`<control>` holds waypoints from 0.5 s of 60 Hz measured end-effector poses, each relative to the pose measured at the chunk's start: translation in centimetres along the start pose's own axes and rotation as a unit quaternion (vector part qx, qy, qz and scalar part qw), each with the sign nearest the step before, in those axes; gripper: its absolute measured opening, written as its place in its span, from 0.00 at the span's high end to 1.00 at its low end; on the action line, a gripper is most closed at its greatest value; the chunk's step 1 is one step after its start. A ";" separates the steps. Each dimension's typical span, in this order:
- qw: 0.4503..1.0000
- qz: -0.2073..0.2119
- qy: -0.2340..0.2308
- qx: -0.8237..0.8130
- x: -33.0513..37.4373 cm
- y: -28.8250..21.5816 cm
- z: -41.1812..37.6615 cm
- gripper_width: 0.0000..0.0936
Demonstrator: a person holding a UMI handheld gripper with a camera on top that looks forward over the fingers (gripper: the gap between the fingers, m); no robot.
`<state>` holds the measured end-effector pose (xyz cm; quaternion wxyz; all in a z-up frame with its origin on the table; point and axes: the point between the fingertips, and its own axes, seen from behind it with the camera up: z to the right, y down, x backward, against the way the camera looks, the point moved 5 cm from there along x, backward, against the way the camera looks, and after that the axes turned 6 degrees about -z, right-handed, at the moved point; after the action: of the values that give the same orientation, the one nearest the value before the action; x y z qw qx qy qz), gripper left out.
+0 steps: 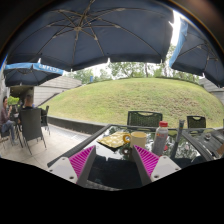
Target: Pour water
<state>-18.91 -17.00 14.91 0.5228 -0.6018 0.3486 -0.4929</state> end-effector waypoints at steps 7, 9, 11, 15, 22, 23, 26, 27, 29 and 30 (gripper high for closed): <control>1.000 0.006 0.006 -0.003 0.2 0.3 0.3 0.18; 1.000 0.006 0.010 -0.004 -0.1 0.5 0.8 0.18; 1.000 0.008 0.015 -0.004 -0.4 0.7 1.4 0.17; 0.999 0.015 0.033 -0.014 -0.9 0.7 3.4 0.18; 0.997 0.013 0.064 -0.033 -2.3 0.4 8.9 0.18; 0.997 0.013 0.065 -0.035 -2.7 0.2 9.7 0.18; 0.997 0.018 0.067 -0.041 -4.0 -0.4 11.8 0.18; 0.997 0.019 0.069 -0.042 -4.7 -0.5 12.5 0.18; 0.996 0.016 0.077 -0.041 -6.4 -0.7 14.2 0.18; 0.996 0.015 0.082 -0.038 -7.2 -0.8 14.9 0.18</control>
<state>-6.65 -5.86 14.49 0.4763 -0.5738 0.4176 -0.5191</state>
